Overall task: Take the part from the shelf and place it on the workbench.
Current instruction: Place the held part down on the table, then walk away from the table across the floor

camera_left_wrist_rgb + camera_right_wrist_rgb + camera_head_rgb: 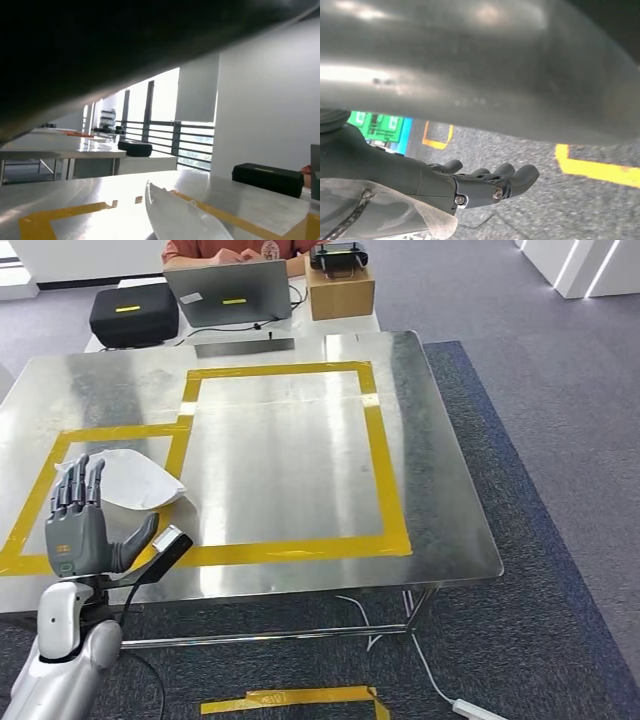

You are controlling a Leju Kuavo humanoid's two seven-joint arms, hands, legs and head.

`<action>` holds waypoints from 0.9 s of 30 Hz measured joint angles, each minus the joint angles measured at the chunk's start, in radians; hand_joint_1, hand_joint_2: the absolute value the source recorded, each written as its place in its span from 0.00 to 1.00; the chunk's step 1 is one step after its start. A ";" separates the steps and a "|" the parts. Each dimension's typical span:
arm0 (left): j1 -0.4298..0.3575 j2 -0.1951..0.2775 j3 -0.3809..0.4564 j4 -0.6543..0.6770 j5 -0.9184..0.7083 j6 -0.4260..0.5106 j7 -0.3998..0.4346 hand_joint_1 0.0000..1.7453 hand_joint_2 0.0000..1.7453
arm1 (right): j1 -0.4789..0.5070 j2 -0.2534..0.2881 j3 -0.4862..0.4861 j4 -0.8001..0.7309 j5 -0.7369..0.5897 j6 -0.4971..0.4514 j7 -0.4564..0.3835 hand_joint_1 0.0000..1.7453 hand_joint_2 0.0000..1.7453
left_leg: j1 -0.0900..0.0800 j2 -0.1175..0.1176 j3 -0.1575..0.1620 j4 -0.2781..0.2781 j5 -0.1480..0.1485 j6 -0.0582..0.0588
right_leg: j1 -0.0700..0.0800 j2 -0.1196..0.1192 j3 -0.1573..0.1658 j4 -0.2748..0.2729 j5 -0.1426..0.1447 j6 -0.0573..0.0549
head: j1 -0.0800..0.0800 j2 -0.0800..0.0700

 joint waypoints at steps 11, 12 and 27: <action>-0.005 -0.003 -0.010 -0.005 0.001 -0.004 0.000 0.00 0.00 | -0.003 -0.001 0.024 0.000 -0.003 0.000 0.009 0.00 0.00 | -0.019 0.006 0.154 -0.031 -0.132 0.030 | 0.014 -0.015 -0.120 -0.004 0.121 -0.018 | -0.008 0.000; -0.005 -0.003 -0.011 -0.005 0.001 -0.005 0.000 0.00 0.00 | -0.003 -0.001 0.026 0.000 -0.004 0.000 0.010 0.00 0.00 | -0.018 0.006 0.150 -0.036 -0.122 0.035 | 0.012 -0.015 -0.122 -0.004 0.125 -0.011 | -0.010 0.000; 0.006 -0.006 -0.016 -0.010 0.021 -0.017 0.000 0.00 0.00 | -0.003 -0.003 0.050 0.001 -0.053 0.007 -0.001 0.00 0.00 | -0.011 0.012 -0.011 -0.007 0.013 0.018 | 0.002 -0.010 0.037 -0.027 -0.017 0.000 | 0.006 0.000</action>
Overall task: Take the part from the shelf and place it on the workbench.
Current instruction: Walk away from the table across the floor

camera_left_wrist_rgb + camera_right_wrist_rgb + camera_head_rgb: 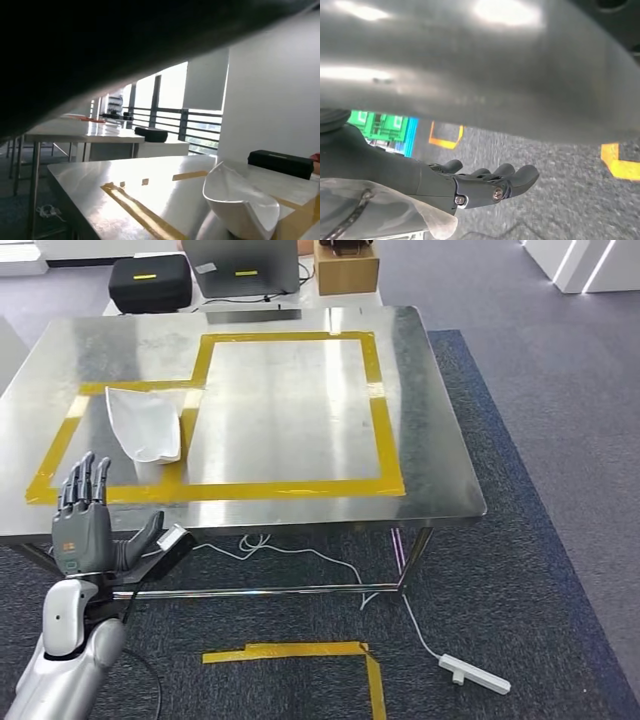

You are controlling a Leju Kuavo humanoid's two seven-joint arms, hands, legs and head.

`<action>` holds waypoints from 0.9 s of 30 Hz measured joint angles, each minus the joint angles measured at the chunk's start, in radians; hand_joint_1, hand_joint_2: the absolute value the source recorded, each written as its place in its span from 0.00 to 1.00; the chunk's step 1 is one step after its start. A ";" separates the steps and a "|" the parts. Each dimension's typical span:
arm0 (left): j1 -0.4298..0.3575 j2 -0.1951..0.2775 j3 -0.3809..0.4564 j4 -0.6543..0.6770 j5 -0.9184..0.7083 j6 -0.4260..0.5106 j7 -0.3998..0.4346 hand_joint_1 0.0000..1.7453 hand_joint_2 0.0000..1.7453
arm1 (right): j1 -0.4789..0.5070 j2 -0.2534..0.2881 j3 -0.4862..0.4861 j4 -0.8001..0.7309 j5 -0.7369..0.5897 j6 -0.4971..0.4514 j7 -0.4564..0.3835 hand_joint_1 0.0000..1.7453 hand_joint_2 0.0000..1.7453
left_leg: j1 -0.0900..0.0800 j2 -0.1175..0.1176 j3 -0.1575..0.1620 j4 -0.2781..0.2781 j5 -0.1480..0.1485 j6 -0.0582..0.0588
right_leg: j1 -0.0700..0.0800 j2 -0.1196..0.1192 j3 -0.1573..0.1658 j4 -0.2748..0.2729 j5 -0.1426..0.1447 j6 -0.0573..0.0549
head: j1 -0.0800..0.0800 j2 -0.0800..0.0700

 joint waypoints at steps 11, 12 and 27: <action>0.037 0.001 0.004 0.041 0.040 -0.015 0.003 0.00 0.00 | 0.005 -0.003 0.002 0.000 -0.059 0.014 0.000 0.00 0.00 | 0.017 -0.004 0.088 0.102 -0.139 -0.028 | -0.002 -0.006 -0.125 0.028 0.092 -0.020 | -0.009 0.000; 0.038 0.000 0.006 0.046 0.045 -0.016 0.002 0.00 0.00 | 0.005 -0.003 0.002 0.000 -0.068 0.016 -0.003 0.00 0.00 | 0.016 -0.005 0.124 0.044 -0.138 -0.024 | -0.001 -0.006 -0.132 0.030 0.099 -0.014 | -0.008 0.000; 0.065 -0.059 0.037 0.305 0.127 0.004 -0.002 0.00 0.00 | 0.001 -0.014 0.023 0.001 -0.092 0.029 -0.017 0.00 0.00 | -0.015 -0.002 0.005 -0.007 -0.015 0.033 | 0.017 -0.001 -0.013 0.084 0.002 -0.014 | -0.009 0.000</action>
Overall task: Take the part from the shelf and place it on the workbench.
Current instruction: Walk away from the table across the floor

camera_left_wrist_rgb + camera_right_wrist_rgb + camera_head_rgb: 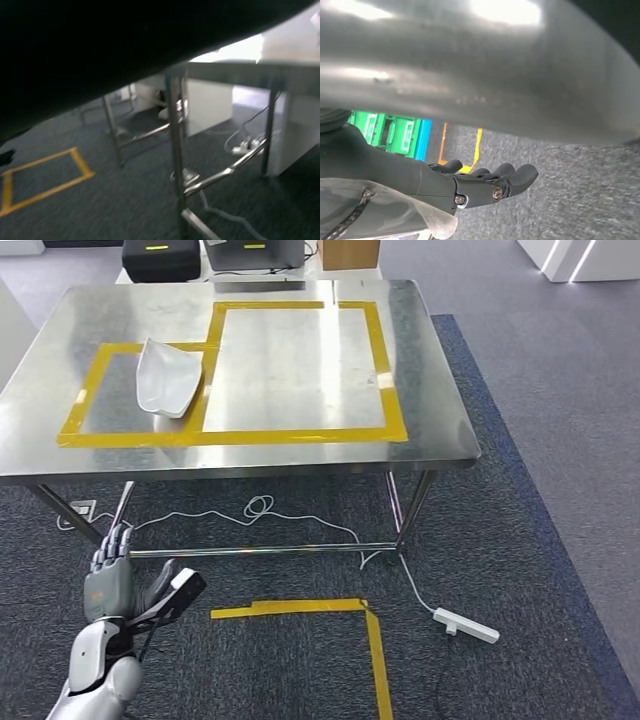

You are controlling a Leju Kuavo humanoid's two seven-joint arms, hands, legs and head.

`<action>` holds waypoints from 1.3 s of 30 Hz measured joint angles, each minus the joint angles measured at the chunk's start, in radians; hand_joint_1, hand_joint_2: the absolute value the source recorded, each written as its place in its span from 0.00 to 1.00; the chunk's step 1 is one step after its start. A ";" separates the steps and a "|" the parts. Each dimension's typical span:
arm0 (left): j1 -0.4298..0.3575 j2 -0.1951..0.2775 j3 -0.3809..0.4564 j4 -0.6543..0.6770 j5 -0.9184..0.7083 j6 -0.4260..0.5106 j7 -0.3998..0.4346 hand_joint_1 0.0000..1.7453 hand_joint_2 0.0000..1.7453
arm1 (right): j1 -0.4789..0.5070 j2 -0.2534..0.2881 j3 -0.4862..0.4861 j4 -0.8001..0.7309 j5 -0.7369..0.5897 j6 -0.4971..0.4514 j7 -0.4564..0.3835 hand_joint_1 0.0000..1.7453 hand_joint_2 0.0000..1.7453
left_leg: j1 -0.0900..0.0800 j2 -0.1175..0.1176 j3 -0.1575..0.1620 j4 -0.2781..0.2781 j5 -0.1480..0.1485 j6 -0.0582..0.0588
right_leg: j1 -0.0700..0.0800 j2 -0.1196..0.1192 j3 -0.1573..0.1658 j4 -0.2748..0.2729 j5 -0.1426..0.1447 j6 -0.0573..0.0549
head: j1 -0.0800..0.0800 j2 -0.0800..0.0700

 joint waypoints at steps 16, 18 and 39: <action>0.047 -0.065 0.135 0.395 0.165 0.024 -0.110 0.00 0.00 | -0.001 -0.001 0.067 0.000 -0.013 -0.013 0.007 0.00 0.00 | 0.042 -0.005 0.123 0.049 -0.117 -0.072 | -0.015 -0.018 -0.104 -0.058 0.087 -0.001 | -0.004 0.000; 0.049 -0.075 0.158 0.453 0.188 0.008 -0.122 0.00 0.00 | -0.001 -0.001 0.081 0.000 -0.010 -0.015 0.003 0.00 0.00 | 0.036 -0.006 0.137 0.013 -0.129 -0.057 | -0.014 -0.019 -0.115 -0.052 0.100 0.013 | -0.003 0.000; 0.110 -0.107 0.386 0.831 0.302 -0.139 -0.077 0.00 0.00 | 0.009 0.007 0.186 0.000 0.000 -0.039 -0.009 0.00 0.00 | 0.022 -0.002 -0.047 0.170 -0.152 -0.054 | -0.006 -0.010 0.031 -0.118 0.020 -0.026 | -0.004 0.000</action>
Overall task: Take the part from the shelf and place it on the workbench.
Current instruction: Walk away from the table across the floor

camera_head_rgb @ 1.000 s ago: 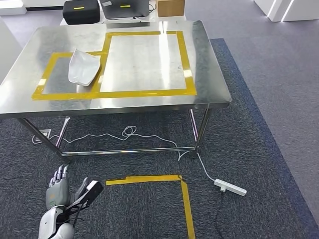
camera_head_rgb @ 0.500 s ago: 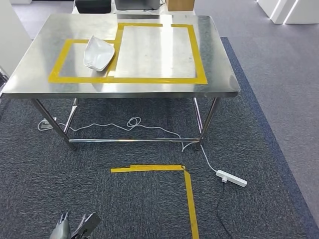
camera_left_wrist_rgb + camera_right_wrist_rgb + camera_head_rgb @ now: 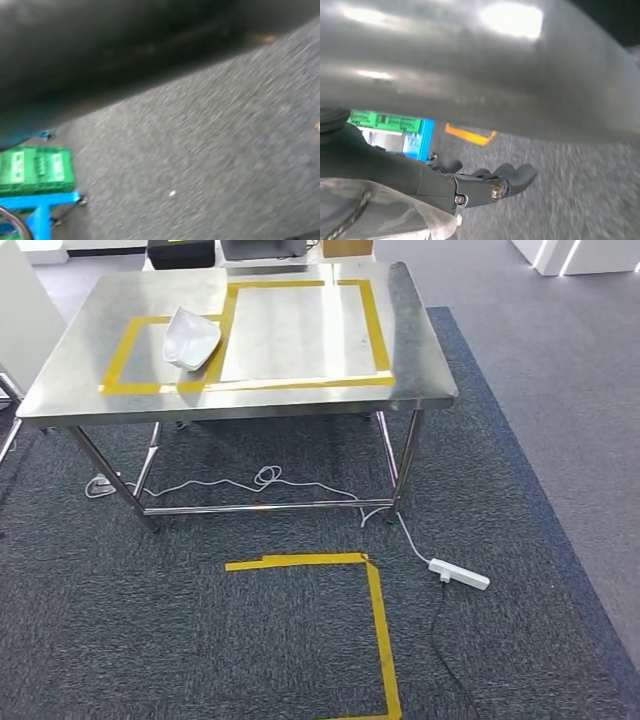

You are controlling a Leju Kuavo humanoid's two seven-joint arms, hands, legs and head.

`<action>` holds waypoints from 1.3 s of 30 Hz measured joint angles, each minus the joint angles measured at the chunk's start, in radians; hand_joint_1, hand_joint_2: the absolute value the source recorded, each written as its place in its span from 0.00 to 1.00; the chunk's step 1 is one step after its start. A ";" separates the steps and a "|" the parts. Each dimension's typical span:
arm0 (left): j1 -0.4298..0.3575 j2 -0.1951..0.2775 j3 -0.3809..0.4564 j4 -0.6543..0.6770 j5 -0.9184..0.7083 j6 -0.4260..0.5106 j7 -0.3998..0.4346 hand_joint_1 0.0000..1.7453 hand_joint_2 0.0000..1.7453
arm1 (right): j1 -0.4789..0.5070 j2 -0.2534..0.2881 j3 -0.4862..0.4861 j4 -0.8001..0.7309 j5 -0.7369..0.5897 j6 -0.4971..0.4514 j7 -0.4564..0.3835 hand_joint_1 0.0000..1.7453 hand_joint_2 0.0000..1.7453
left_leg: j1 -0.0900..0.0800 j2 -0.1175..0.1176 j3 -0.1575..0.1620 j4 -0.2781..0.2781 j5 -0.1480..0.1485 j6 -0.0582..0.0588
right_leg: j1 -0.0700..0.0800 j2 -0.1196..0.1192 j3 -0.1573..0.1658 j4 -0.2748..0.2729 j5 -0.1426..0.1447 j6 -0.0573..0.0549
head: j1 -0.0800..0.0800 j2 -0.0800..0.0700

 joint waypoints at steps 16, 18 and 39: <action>0.003 -0.028 0.010 0.044 -0.103 -0.020 0.063 0.00 0.00 | 0.007 0.010 0.030 0.000 0.004 0.006 -0.024 0.00 0.00 | 0.002 0.008 0.147 -0.166 0.067 0.053 | -0.007 0.006 -0.207 0.285 -0.114 0.066 | 0.004 0.000; 0.002 -0.031 0.008 0.046 -0.110 -0.022 0.061 0.00 0.00 | 0.007 0.010 0.034 0.000 0.004 0.004 -0.027 0.00 0.00 | 0.000 0.009 0.110 -0.164 0.096 0.052 | -0.007 0.006 -0.198 0.359 -0.107 0.066 | 0.005 0.000; -0.005 -0.043 0.005 0.055 -0.106 -0.032 0.061 0.00 0.00 | 0.006 0.008 0.040 0.000 0.002 -0.005 -0.029 0.00 0.00 | -0.004 -0.001 0.235 -0.146 0.005 0.018 | 0.007 -0.008 -0.143 0.067 0.084 0.018 | 0.004 0.000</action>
